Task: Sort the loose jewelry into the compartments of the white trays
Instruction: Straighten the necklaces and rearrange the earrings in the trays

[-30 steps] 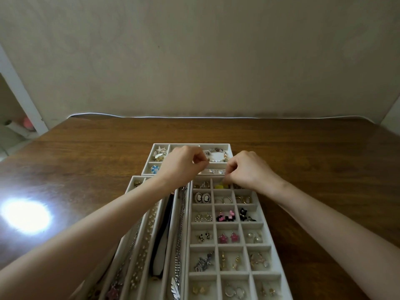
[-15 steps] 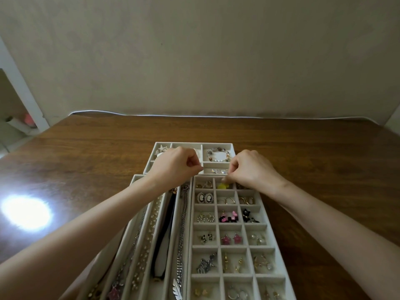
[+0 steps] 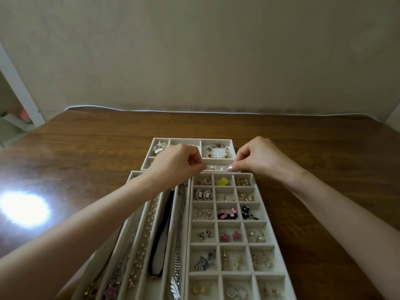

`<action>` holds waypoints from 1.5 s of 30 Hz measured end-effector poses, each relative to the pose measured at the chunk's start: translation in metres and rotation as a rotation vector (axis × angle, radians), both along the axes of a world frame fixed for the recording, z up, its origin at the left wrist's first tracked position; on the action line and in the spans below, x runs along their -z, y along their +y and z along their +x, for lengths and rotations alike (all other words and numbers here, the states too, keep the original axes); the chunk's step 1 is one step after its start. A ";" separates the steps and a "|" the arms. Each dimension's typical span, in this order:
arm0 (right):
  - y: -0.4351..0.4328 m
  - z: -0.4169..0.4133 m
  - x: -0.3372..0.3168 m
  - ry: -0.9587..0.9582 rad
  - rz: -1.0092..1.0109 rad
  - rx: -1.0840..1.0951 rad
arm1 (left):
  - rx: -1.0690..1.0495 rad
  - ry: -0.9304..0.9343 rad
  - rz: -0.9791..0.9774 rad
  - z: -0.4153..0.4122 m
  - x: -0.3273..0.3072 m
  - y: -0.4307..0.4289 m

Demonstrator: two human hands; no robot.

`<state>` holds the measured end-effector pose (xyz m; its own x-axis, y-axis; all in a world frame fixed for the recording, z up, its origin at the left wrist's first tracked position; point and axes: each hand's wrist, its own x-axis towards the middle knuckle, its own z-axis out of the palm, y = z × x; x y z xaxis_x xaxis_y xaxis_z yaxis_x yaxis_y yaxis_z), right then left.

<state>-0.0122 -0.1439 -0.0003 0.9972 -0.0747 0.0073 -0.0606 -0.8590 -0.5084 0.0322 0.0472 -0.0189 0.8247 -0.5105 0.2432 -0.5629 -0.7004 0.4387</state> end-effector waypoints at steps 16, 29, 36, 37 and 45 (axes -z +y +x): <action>-0.015 -0.032 0.000 -0.032 0.101 -0.238 | 0.200 0.011 0.090 -0.008 -0.001 0.003; -0.024 -0.056 -0.003 0.051 -0.011 -0.319 | 0.284 -0.048 0.092 -0.036 -0.008 0.000; -0.019 -0.075 -0.001 0.049 -0.172 -0.290 | 0.382 -0.012 0.086 -0.049 -0.007 -0.014; -0.018 -0.075 0.000 0.053 -0.185 -0.292 | 0.380 -0.011 0.084 -0.050 -0.007 -0.016; -0.012 -0.073 0.006 0.078 -0.238 -0.296 | 0.330 -0.012 0.016 -0.049 -0.010 -0.023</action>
